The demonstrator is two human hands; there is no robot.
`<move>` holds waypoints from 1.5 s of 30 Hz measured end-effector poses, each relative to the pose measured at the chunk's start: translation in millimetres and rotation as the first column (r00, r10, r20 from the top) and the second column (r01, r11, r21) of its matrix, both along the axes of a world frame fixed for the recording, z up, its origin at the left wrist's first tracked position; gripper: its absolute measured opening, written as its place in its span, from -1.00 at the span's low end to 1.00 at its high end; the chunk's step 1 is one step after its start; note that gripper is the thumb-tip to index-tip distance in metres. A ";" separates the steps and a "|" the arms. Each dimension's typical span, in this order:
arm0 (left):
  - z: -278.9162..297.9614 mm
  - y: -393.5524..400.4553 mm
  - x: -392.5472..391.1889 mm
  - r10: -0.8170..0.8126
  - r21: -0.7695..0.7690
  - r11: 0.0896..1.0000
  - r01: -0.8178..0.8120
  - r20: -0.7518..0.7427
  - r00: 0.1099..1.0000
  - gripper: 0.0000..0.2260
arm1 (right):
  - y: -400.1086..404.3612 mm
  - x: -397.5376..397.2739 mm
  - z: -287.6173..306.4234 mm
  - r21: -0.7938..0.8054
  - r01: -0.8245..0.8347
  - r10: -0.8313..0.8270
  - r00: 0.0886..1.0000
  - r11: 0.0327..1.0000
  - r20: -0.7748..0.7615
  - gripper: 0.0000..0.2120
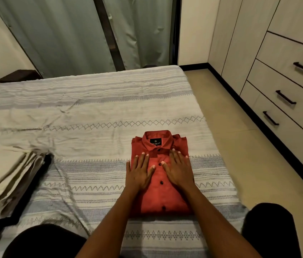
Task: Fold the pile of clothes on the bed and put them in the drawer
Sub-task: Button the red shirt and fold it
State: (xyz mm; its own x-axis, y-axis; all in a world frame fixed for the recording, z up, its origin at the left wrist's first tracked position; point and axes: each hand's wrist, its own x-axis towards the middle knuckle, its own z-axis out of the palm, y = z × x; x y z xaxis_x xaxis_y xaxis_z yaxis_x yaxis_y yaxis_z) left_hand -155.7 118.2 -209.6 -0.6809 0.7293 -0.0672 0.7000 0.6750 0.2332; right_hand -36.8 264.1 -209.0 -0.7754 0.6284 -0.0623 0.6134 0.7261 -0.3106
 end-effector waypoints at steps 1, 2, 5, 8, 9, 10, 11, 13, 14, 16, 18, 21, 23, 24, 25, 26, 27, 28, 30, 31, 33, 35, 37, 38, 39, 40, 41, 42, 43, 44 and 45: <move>1.6 1.2 1.7 0.023 0.013 1.000 -0.023 -0.030 0.999 -0.38 | 0.4 -2.6 -1.1 0.002 0.047 -0.047 0.999 0.999 -0.009 -0.23; 4.1 5.0 2.7 0.052 0.037 0.998 -0.050 -0.049 0.997 -0.35 | 0.2 -6.1 -1.8 0.015 0.087 -0.087 0.996 0.996 -0.019 -0.24; 2.8 18.6 -2.0 0.073 0.063 0.996 -0.069 -0.067 0.995 -0.31 | 2.9 -17.2 -2.0 0.085 0.109 -0.103 0.993 0.990 -0.065 -0.27; -5.9 21.3 -12.3 0.094 0.032 0.995 -0.093 -0.017 0.995 -0.30 | 16.2 -18.9 -6.7 0.064 0.073 -0.071 0.997 0.995 -0.042 -0.30; -7.2 21.2 -15.6 0.117 0.037 0.992 -0.118 0.014 0.993 -0.32 | 21.2 -16.9 -7.4 0.053 0.091 -0.089 0.995 0.994 -0.035 -0.28; -6.6 20.3 -17.8 0.139 0.041 0.989 -0.141 0.043 0.989 -0.34 | 24.8 -14.1 -7.9 0.052 0.115 -0.114 0.993 0.992 -0.025 -0.26; -4.9 18.5 -18.9 0.158 0.046 0.986 -0.161 0.064 0.985 -0.36 | 27.0 -10.9 -8.5 0.056 0.139 -0.139 0.990 0.989 -0.015 -0.24; -1.6 12.7 -17.6 0.194 0.046 0.979 -0.198 0.079 0.978 -0.37 | 25.6 -3.8 -7.1 0.052 0.189 -0.189 0.982 0.981 -0.011 -0.26; -1.0 8.2 -14.9 0.205 0.045 0.977 -0.209 0.068 0.976 -0.38 | 21.8 0.3 -5.8 0.051 0.213 -0.212 0.977 0.976 -0.021 -0.27; 0.3 -1.7 -4.6 0.192 0.073 0.978 -0.194 0.027 0.981 -0.39 | 7.9 9.8 -2.6 0.070 0.239 -0.235 0.970 0.968 -0.066 -0.27; 4.5 -10.1 12.0 0.133 0.134 0.982 -0.132 0.003 0.991 -0.38 | -13.4 19.8 -0.9 0.110 0.196 -0.180 0.974 0.974 -0.136 -0.29; 3.5 -24.8 43.7 -0.004 0.183 0.983 0.010 -0.030 1.000 -0.39 | -51.7 33.6 -8.5 0.184 -0.022 0.059 0.978 0.983 -0.199 -0.38; -3.9 -39.2 60.4 -0.063 0.150 0.986 0.070 -0.049 0.997 -0.39 | -68.3 44.6 -14.5 0.174 -0.092 0.124 0.975 0.980 -0.185 -0.40; -7.3 -45.9 65.0 -0.073 0.117 0.990 0.079 -0.051 0.996 -0.35 | -71.2 50.9 -16.3 0.157 -0.091 0.117 0.980 0.983 -0.163 -0.39; -9.3 -52.9 68.3 -0.072 0.082 0.994 0.077 -0.054 0.996 -0.31 | -73.1 58.8 -18.9 0.151 -0.077 0.099 0.985 0.985 -0.143 -0.37; -11.0 -57.1 69.0 -0.065 0.055 0.996 0.068 -0.056 0.996 -0.27 | -71.7 66.1 -22.1 0.149 -0.059 0.078 0.989 0.987 -0.126 -0.35; -10.4 -60.4 68.8 -0.054 0.037 0.998 0.056 -0.051 0.997 -0.27 | -69.5 73.9 -23.9 0.142 -0.034 0.049 0.993 0.989 -0.108 -0.33; -9.4 -64.5 68.1 -0.044 0.021 0.999 0.045 -0.042 0.998 -0.29 | -67.9 82.5 -24.6 0.137 -0.005 0.018 0.995 0.991 -0.094 -0.32; -7.1 -71.0 66.8 -0.016 0.002 1.000 0.016 -0.028 0.999 -0.31 | -64.2 97.2 -25.2 0.131 0.053 -0.044 0.997 0.990 -0.068 -0.30; -7.0 -74.5 66.5 -0.002 -0.005 1.000 0.001 -0.026 1.000 -0.30 | -63.7 103.5 -24.7 0.131 0.083 -0.077 0.996 0.988 -0.054 -0.29; -7.4 -82.0 68.7 0.040 -0.009 0.999 -0.040 -0.015 0.999 -0.31 | -65.2 113.5 -22.3 0.142 0.138 -0.133 0.990 0.980 -0.039 -0.28; -6.3 -87.4 72.5 0.103 -0.009 0.995 -0.103 -0.016 0.995 -0.32 | -68.2 117.6 -21.4 0.126 0.191 -0.186 0.981 0.974 -0.051 -0.29; -5.8 -89.8 76.0 0.181 -0.007 0.983 -0.181 -0.005 0.983 -0.31 | -68.8 116.2 -20.4 0.111 0.256 -0.251 0.966 0.960 -0.058 -0.28; -4.5 -91.7 77.8 0.221 0.013 0.975 -0.221 -0.004 0.975 -0.31 | -68.3 115.3 -17.9 0.098 0.288 -0.284 0.957 0.953 -0.060 -0.28; -1.3 -93.1 79.0 0.267 0.049 0.963 -0.266 -0.010 0.964 -0.31 | -67.1 115.6 -12.6 0.086 0.311 -0.306 0.949 0.946 -0.070 -0.31; 3.7 -93.3 78.2 0.317 0.097 0.945 -0.313 -0.030 0.948 -0.33 | -63.7 115.3 -5.5 0.076 0.331 -0.324 0.942 0.941 -0.091 -0.37; 9.6 -92.9 75.1 0.359 0.135 0.926 -0.352 -0.035 0.933 -0.39 | -58.9 114.9 1.2 0.053 0.344 -0.337 0.935 0.937 -0.108 -0.46; 16.1 -91.2 69.6 0.386 0.160 0.912 -0.378 -0.017 0.922 -0.47 | -53.2 112.9 10.4 -0.004 0.359 -0.357 0.926 0.933 -0.124 -0.55; 22.0 -88.4 62.6 0.408 0.183 0.895 -0.407 0.033 0.912 -0.55 | -47.8 109.9 23.1 -0.078 0.369 -0.377 0.915 0.926 -0.144 -0.59; 24.7 -84.0 53.0 0.430 0.193 0.874 -0.445 0.118 0.895 -0.60 | -40.4 105.3 29.8 -0.144 0.381 -0.402 0.902 0.913 -0.160 -0.59; 31.0 -79.5 43.6 0.450 0.174 0.855 -0.489 0.224 0.865 -0.59 | -32.7 99.7 34.8 -0.207 0.393 -0.429 0.887 0.896 -0.169 -0.58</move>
State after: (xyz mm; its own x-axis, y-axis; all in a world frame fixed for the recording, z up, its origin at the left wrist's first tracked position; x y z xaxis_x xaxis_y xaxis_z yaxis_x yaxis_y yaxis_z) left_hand -112.1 38.7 -178.6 -0.9381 0.3346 -0.0898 0.2488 0.8310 0.4975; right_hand 62.9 231.4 -174.2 -0.4558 0.8881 -0.0586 0.7555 0.3513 -0.5530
